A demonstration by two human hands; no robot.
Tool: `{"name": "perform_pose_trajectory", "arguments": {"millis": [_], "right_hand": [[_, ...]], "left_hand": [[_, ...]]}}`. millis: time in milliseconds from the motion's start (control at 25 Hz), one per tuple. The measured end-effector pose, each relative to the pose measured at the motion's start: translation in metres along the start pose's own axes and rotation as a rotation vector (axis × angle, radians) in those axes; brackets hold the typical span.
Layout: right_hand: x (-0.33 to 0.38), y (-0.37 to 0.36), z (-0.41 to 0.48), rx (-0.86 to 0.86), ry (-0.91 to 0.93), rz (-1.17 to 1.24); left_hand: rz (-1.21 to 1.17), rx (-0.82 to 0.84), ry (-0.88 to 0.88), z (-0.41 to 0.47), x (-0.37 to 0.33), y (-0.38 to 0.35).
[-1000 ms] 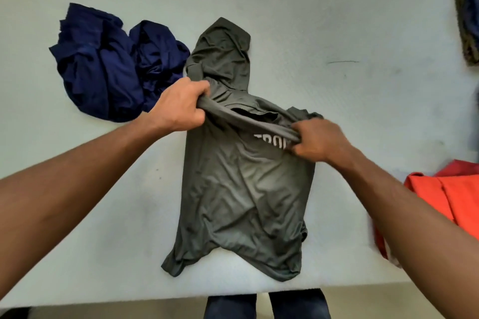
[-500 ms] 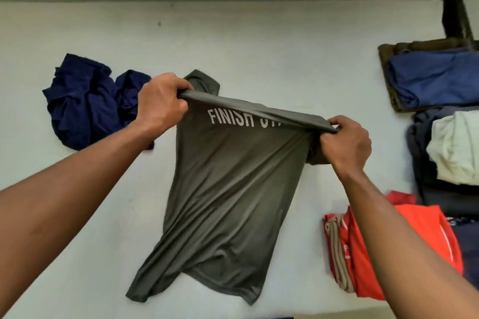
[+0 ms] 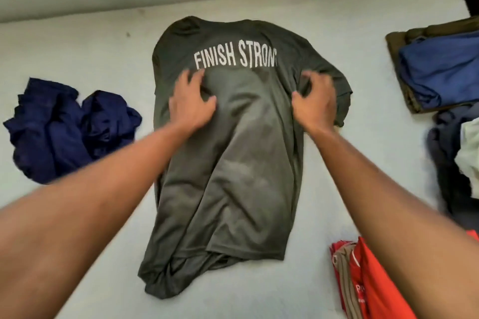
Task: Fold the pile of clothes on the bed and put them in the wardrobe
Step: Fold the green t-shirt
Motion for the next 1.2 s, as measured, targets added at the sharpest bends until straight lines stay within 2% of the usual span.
{"name": "perform_pose_trajectory", "arguments": {"millis": [80,240,360,440,560,640,720,800,880,960,1080,1120,1200], "right_hand": [[-0.039,-0.008,-0.074,0.024,-0.092,0.055],[-0.100,0.000,-0.219,-0.063,-0.347,0.242],[-0.111,0.000,-0.261,0.086,-0.439,0.341],[-0.106,-0.007,-0.259,0.107,-0.571,0.491],[-0.087,-0.012,-0.240,0.108,-0.761,0.668],[-0.079,-0.011,-0.237,0.236,-0.733,0.598],[-0.074,-0.007,-0.246,0.358,-0.624,0.494],[-0.078,0.001,-0.268,0.408,-0.512,0.387],[-0.088,0.010,-0.285,0.335,-0.474,0.431],[-0.103,0.023,-0.295,0.145,-0.482,0.483],[-0.119,0.035,-0.300,-0.151,-0.595,0.589],[-0.118,0.037,-0.300,-0.189,-0.635,0.632],[-0.112,0.038,-0.300,-0.161,-0.704,0.756]], "left_hand": [[0.028,0.028,-0.055,-0.070,0.024,-0.040],[0.130,-0.068,-0.048,-0.204,0.084,-0.081],[0.059,-0.073,0.236,-0.261,0.113,-0.082],[-0.007,-0.062,0.447,-0.278,0.125,-0.083],[-0.287,-0.022,0.622,-0.277,0.132,-0.080],[-0.418,0.075,0.685,-0.270,0.133,-0.076],[-0.487,0.146,0.682,-0.268,0.133,-0.072],[-0.559,0.192,0.674,-0.277,0.137,-0.068],[-0.654,0.219,0.693,-0.288,0.146,-0.067],[-0.684,0.279,0.700,-0.299,0.154,-0.067],[-0.601,0.400,0.560,-0.302,0.168,-0.064],[-0.557,0.401,0.502,-0.301,0.175,-0.061],[-0.503,0.303,0.472,-0.294,0.188,-0.048]]}}
Point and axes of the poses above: each hand's wrist, its own z-axis towards the middle knuckle, its own y-axis out of the back of the hand, x = y × z, the point moved 3 cm from there along z, towards the middle knuckle, and after that the axes turned 14 degrees about z, right-handed, at the moved point
